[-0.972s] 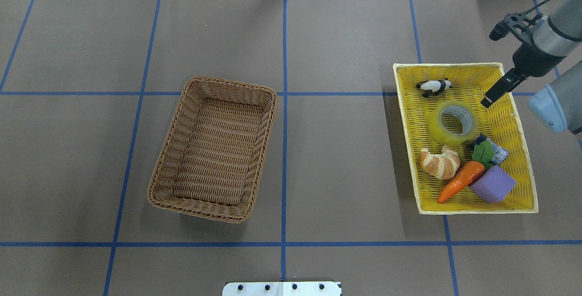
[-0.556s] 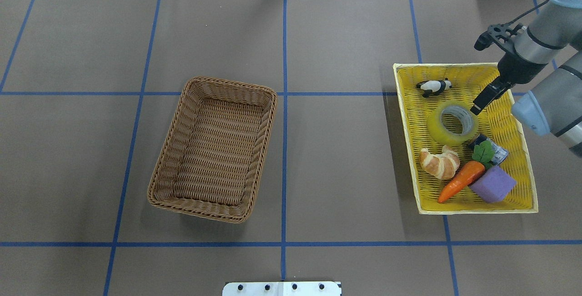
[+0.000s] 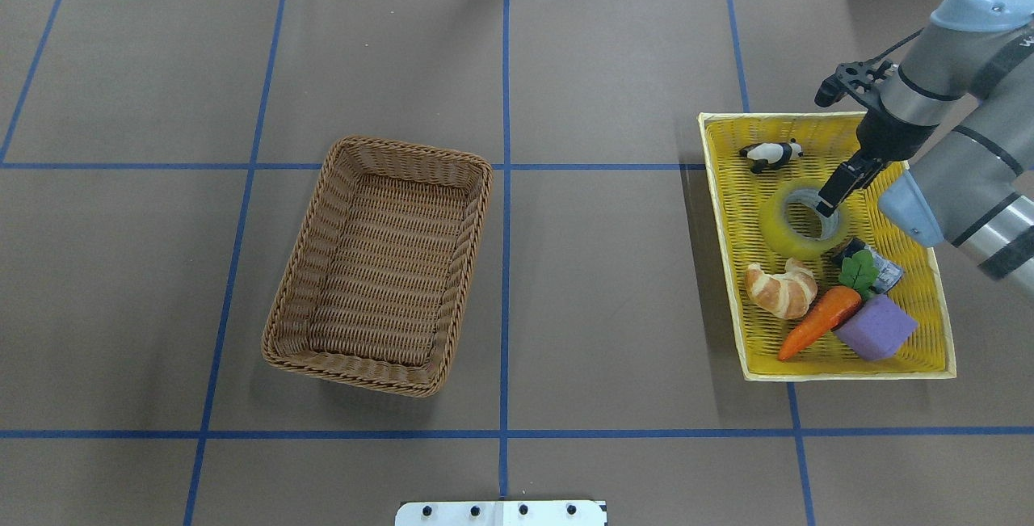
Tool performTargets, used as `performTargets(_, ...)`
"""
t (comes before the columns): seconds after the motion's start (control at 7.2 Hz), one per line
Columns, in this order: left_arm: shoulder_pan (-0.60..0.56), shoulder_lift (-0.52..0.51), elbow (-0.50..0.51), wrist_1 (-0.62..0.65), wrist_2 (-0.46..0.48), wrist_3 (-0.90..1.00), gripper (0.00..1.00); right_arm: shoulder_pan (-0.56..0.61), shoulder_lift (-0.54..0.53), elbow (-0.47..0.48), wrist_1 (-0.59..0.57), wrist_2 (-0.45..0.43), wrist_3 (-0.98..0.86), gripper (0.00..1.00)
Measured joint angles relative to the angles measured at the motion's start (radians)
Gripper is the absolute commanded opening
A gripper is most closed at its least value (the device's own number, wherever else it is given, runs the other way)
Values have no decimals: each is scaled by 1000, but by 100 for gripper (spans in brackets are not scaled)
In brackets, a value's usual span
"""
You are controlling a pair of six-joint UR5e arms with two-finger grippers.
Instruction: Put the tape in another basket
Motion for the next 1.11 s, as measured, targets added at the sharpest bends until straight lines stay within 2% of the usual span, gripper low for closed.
performTargets(0.14, 2, 0, 0, 0, 0, 0, 98, -7, 0, -5, 0, -5, 10, 27)
performTargets(0.28, 4, 0, 0, 0, 0, 1, 98, -11, 4, -9, 0, -16, 38, 0)
performTargets(0.83, 9, 0, 0, -1, 0, 4, 98, -5, 38, 7, 2, -35, 90, 0)
performTargets(1.11, 14, -1, -3, -17, 0, 1, 98, 47, 51, 50, 1, -30, 98, 0)
